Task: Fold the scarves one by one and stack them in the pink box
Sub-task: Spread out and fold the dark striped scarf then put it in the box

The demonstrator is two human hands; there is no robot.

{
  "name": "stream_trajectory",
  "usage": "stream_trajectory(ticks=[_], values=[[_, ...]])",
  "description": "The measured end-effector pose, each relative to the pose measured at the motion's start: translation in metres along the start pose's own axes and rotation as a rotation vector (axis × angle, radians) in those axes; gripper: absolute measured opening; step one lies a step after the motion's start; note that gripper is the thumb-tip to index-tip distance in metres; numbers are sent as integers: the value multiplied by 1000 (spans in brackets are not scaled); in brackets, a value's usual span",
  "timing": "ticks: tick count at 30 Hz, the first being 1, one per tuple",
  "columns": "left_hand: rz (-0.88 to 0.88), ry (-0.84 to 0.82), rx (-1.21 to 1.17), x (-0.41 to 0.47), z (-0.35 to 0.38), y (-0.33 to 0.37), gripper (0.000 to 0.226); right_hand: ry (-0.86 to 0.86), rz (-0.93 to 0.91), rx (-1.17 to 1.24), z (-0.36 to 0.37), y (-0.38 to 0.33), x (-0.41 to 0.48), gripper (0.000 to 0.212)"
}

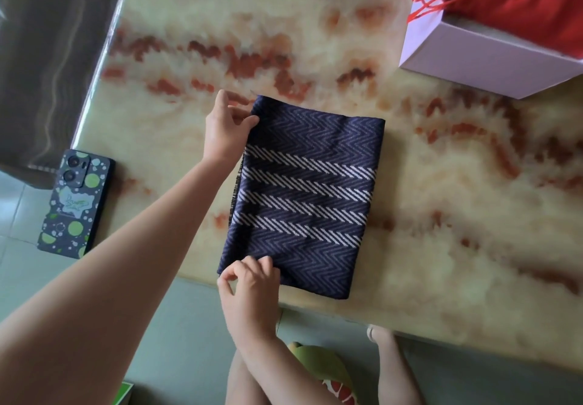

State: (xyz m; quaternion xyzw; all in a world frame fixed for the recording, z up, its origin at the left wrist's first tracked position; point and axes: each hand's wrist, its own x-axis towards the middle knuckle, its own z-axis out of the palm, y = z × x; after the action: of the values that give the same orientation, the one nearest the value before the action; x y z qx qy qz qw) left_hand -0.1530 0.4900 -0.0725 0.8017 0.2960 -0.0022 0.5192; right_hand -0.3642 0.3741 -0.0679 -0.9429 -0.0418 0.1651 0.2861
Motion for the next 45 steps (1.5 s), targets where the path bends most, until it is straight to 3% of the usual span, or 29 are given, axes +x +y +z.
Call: stream_trajectory(ticks=[5,7,11,15,21,23,26,30,34,38,40,45], values=[[-21,8,54,-13,0,10,30,12,-94,213,-28,17,2,2],[-62,-35,58,-28,-2,14,45,110,-85,192,-52,36,5,14],[-138,-143,150,-75,-13,-1,63,320,144,171,-90,89,13,34],[-165,-103,207,-107,-24,-26,52,171,442,453,-106,115,17,51],[-132,-25,204,-111,-26,-34,38,11,441,303,-109,120,16,61],[-83,4,298,-117,-22,-38,44,60,313,165,-113,121,20,68],[237,2,655,-127,-16,-41,60,96,-48,-95,-125,125,41,95],[684,-353,939,-127,-8,-53,66,-187,-331,-437,-136,135,94,118],[663,-455,1072,-122,-8,-73,75,-396,-400,-563,-136,148,123,122],[557,-320,986,-122,-3,-60,78,-257,-439,-498,-147,138,137,111],[590,-310,976,-106,1,-48,76,-198,-413,-462,-151,133,161,109],[561,-370,1046,-74,3,-52,73,-293,-339,-527,-147,140,200,95]])
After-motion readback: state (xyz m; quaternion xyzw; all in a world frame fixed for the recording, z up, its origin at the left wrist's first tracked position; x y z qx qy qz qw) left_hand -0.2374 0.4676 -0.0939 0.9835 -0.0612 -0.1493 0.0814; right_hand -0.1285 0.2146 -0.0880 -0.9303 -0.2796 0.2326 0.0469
